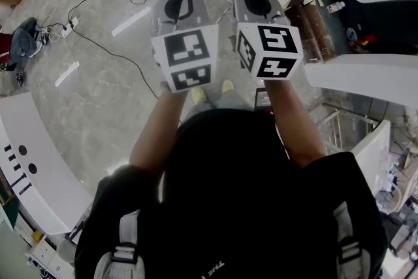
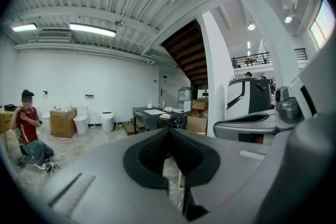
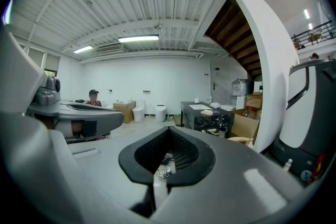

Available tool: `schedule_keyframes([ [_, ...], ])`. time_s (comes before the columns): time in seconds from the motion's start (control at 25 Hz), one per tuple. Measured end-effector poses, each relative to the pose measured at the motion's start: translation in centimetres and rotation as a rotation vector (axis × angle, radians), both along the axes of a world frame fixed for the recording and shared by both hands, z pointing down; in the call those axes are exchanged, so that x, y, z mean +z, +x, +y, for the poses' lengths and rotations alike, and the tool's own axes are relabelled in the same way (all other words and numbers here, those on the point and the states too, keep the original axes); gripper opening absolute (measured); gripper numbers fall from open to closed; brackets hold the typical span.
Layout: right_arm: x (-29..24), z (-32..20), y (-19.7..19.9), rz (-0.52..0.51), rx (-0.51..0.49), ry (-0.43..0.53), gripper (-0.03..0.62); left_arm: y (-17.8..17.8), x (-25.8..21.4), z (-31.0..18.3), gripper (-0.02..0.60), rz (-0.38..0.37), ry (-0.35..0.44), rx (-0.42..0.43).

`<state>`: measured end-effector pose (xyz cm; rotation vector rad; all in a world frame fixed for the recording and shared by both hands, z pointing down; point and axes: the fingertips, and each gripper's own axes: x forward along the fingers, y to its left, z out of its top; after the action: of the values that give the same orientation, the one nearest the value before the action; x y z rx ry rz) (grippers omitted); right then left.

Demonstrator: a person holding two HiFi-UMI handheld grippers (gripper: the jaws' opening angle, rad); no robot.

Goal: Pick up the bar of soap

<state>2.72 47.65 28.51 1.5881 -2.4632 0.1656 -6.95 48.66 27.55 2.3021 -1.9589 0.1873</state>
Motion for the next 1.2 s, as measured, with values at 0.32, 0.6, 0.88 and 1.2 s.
schedule_keyframes([
  [0.32, 0.6, -2.2, 0.1, 0.001, 0.01, -0.016, 0.014, -0.3, 0.8, -2.0, -0.005, -0.004, -0.023, 0.009],
  [0.6, 1.4, -6.6, 1.0, -0.009, -0.002, -0.02, 0.014, 0.7, 1.4, -6.2, -0.005, -0.023, -0.026, 0.002],
  [0.88, 1.4, -15.0, 1.4, -0.009, -0.02, -0.018, 0.014, 1.0, 1.4, -14.2, -0.005, -0.048, -0.033, -0.019],
  [1.2, 1.9, -23.7, 2.6, -0.017, -0.045, -0.025, 0.014, 3.0, 1.3, -23.1, -0.005, -0.075, -0.041, -0.03],
])
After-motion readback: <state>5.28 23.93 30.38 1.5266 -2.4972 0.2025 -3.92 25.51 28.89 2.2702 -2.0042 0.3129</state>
